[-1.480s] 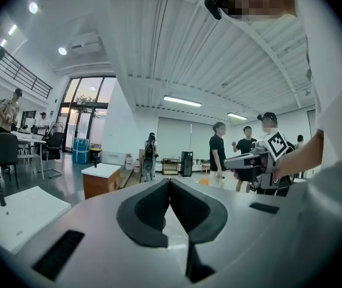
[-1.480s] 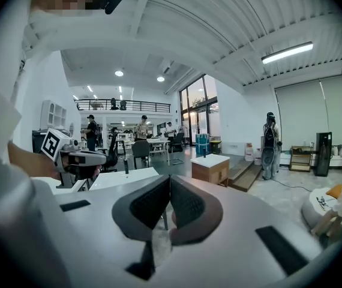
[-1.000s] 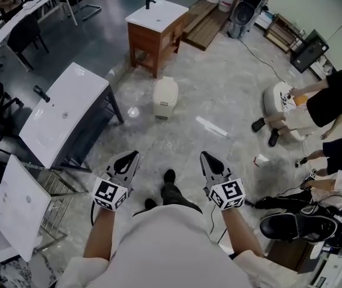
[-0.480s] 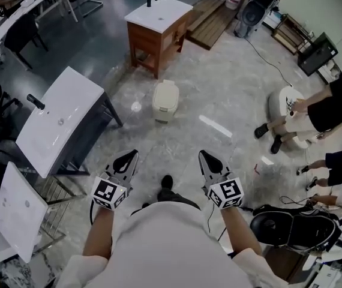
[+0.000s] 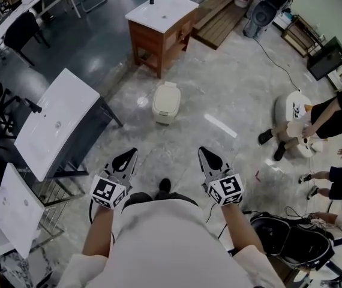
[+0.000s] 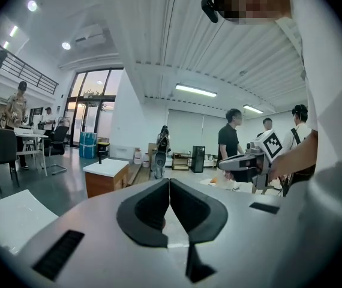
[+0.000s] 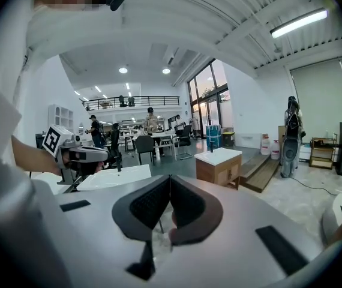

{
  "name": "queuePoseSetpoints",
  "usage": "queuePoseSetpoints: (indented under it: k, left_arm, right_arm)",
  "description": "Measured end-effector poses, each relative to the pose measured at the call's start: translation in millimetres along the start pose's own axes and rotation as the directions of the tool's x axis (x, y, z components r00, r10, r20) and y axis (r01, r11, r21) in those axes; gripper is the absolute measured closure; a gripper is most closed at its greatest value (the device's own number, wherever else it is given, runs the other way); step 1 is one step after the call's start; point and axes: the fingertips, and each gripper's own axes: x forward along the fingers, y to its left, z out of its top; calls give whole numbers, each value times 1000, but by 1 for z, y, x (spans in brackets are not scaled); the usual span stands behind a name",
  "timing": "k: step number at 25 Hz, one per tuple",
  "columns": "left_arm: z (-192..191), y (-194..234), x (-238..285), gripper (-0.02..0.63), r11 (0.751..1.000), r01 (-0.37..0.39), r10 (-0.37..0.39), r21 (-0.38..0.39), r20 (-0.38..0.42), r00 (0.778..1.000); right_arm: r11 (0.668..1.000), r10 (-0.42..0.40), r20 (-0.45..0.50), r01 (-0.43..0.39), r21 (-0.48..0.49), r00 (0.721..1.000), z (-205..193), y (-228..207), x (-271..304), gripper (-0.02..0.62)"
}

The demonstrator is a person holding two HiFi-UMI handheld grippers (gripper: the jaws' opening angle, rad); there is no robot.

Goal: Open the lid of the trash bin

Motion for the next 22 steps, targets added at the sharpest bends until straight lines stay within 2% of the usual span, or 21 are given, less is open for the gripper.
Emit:
queuePoseSetpoints:
  k: [6, 12, 22]
  left_arm:
    - [-3, 12, 22, 589, 999, -10, 10, -36, -15, 1000]
    - [-11, 41, 41, 589, 999, 7, -9, -52, -39, 999]
    - [-26, 109, 93, 589, 993, 105, -108, -47, -73, 991]
  right_arm:
    - [1000, 16, -39, -16, 13, 999, -2, -20, 24, 568]
    - [1000, 9, -82, -9, 10, 997, -5, -27, 56, 568]
    - [999, -42, -133, 45, 17, 990, -6, -43, 125, 568]
